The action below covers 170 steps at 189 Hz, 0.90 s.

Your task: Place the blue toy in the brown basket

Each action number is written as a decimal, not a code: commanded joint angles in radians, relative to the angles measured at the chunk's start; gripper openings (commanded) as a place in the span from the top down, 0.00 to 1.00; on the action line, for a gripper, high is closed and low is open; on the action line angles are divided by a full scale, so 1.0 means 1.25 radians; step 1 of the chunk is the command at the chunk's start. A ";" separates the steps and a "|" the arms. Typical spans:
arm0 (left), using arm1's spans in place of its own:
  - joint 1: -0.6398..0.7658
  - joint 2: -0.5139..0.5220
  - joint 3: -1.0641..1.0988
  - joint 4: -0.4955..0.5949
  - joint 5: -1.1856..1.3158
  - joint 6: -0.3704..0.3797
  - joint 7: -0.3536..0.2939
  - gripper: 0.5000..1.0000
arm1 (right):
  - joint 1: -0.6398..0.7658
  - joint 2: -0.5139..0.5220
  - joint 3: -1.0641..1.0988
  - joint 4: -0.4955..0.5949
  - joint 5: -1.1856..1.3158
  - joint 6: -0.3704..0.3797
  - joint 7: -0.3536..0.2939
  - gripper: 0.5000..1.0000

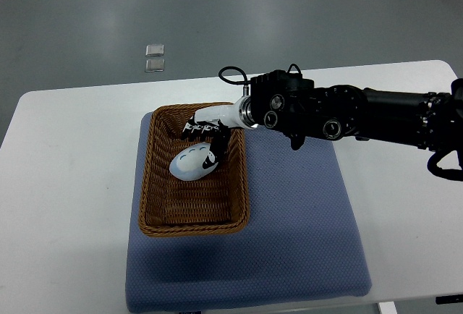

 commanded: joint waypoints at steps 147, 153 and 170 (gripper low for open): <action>0.001 0.000 -0.002 -0.002 0.000 0.001 0.000 0.00 | -0.384 -0.092 0.908 -0.092 0.197 -0.001 0.118 0.22; 0.001 0.000 -0.002 -0.002 0.000 0.000 0.000 0.00 | -0.412 -0.091 0.945 -0.091 0.211 0.001 0.131 0.22; 0.002 0.000 -0.002 -0.002 0.000 0.001 0.000 0.00 | -0.469 -0.090 1.015 -0.094 0.259 0.002 0.181 0.22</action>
